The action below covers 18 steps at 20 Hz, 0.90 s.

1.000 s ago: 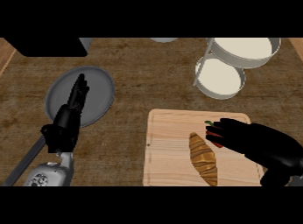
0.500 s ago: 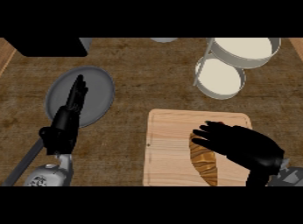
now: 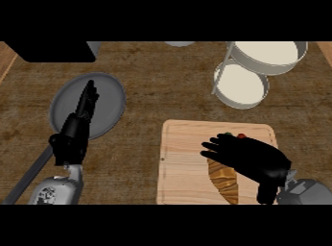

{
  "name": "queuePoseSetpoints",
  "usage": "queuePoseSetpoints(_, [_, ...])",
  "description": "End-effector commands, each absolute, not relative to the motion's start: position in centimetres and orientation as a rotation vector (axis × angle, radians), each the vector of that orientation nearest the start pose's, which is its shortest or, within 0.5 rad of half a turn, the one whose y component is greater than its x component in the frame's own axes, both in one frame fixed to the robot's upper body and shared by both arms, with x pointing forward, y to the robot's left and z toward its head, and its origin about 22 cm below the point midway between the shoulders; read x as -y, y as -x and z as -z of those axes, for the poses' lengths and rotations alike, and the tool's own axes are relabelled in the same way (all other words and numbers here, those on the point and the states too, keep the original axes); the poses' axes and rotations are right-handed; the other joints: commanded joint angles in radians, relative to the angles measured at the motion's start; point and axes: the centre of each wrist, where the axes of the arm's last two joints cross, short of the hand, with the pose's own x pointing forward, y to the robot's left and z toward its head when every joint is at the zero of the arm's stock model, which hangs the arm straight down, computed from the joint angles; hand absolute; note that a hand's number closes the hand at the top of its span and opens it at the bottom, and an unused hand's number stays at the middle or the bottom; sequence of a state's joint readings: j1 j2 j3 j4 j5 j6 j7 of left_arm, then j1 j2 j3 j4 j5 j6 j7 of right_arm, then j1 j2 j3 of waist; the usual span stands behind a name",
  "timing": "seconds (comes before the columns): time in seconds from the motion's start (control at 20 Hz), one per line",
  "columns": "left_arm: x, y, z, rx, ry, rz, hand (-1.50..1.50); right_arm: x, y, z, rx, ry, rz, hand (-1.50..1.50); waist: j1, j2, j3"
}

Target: Pick the croissant from the cutting board and place it in the tiered basket

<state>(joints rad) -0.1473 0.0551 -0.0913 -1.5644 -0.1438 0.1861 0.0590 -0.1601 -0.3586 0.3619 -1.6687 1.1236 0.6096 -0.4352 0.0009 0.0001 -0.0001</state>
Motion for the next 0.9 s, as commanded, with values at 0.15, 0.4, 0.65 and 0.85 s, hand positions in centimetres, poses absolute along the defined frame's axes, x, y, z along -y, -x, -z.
queuePoseSetpoints(0.15, [-20.4,-26.5,-3.5,1.671,-0.187,0.121,0.00,22.0,-26.0,-3.9,1.347,0.200,-1.932,-1.50,0.001,0.000,0.000])
queuePoseSetpoints(0.4, [-19.5,-27.4,-3.4,1.673,-0.190,0.112,0.00,21.6,-25.4,-3.0,1.376,0.182,-1.934,-1.50,-0.001,0.000,0.000])
queuePoseSetpoints(0.65, [-21.5,-27.3,-4.7,1.666,-0.178,0.105,0.00,18.7,-26.4,-2.5,1.345,0.153,-1.932,-1.50,0.002,0.000,0.000])
queuePoseSetpoints(0.85, [-21.1,-26.5,-3.1,1.668,-0.171,0.111,0.00,19.6,-26.5,-0.8,1.370,0.142,-1.887,-1.50,0.002,0.000,0.000])
